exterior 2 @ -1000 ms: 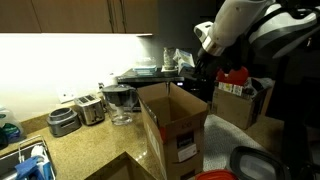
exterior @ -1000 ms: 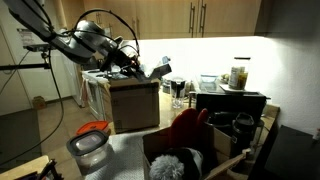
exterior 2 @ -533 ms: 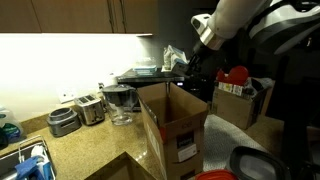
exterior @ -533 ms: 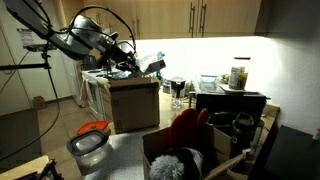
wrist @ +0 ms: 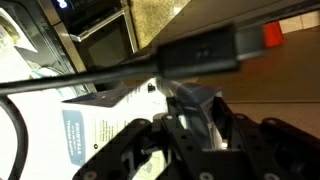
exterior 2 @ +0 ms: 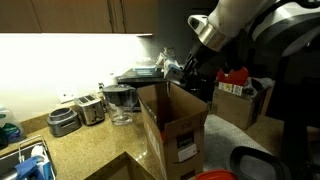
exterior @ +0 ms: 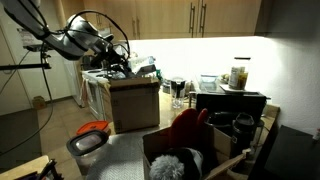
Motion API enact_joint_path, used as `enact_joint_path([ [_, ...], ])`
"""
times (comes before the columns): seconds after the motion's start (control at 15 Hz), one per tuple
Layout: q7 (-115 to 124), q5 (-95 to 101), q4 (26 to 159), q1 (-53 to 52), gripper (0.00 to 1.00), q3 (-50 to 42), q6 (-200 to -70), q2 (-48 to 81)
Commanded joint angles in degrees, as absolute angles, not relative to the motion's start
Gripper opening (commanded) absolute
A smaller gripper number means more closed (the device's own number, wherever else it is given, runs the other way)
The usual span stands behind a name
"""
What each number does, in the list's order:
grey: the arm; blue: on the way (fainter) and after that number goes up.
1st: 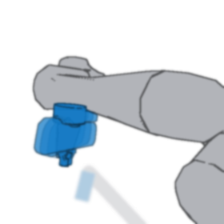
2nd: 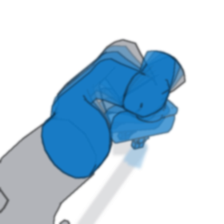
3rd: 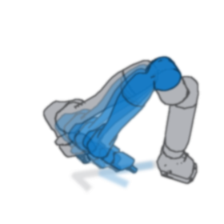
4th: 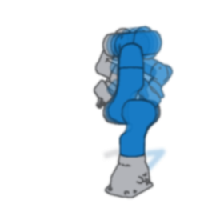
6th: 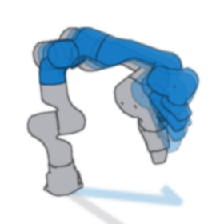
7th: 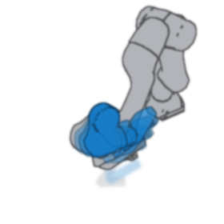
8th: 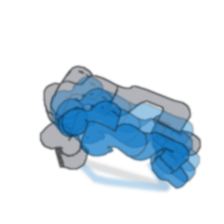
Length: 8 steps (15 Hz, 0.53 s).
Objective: Put the carton in the brown box.
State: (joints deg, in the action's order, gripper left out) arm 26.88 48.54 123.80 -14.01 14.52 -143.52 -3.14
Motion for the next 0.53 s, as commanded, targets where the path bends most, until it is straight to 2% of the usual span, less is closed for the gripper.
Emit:
enact_joint_path([
  [0.0,20.8,42.84,124.91,-14.0,0.15,14.38,-148.04,-2.76],
  [0.4,12.36,32.24,125.88,-14.3,0.15,14.48,-149.77,-1.27],
  [0.47,11.61,31.18,125.95,-14.31,0.65,14.49,-149.56,-1.14],
])
